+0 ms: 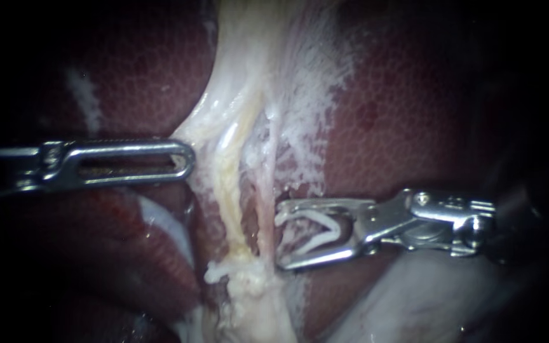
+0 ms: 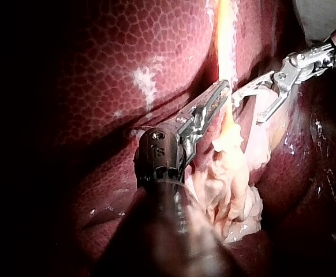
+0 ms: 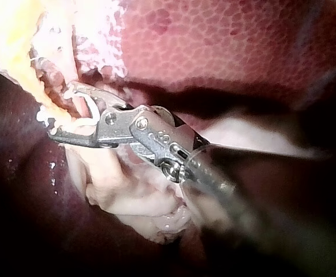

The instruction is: Clipping second clip left tube

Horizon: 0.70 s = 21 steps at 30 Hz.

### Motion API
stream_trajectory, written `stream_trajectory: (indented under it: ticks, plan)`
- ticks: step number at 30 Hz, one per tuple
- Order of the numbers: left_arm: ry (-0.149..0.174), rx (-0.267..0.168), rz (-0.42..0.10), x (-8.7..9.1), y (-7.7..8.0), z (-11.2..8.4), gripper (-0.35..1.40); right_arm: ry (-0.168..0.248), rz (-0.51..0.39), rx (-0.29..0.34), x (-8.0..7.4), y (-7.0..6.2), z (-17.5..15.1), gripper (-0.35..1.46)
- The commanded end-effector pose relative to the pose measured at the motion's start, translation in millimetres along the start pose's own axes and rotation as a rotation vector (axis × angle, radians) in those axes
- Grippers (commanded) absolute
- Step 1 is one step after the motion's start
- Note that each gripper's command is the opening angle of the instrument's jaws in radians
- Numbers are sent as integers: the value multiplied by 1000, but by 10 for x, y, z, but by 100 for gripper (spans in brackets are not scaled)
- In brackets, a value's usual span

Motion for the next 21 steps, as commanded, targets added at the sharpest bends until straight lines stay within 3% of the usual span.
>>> stream_trajectory:
  ticks: [1, 21]
  plan:
    - [0, 0, 0, 0, 0, 0, -35, -1, 0, 5, 0, 0, 4, 57]
    - [-1, -1, 1, 2, 0, 1, -35, -12, -6, 60, 1, 13, 46, 54]
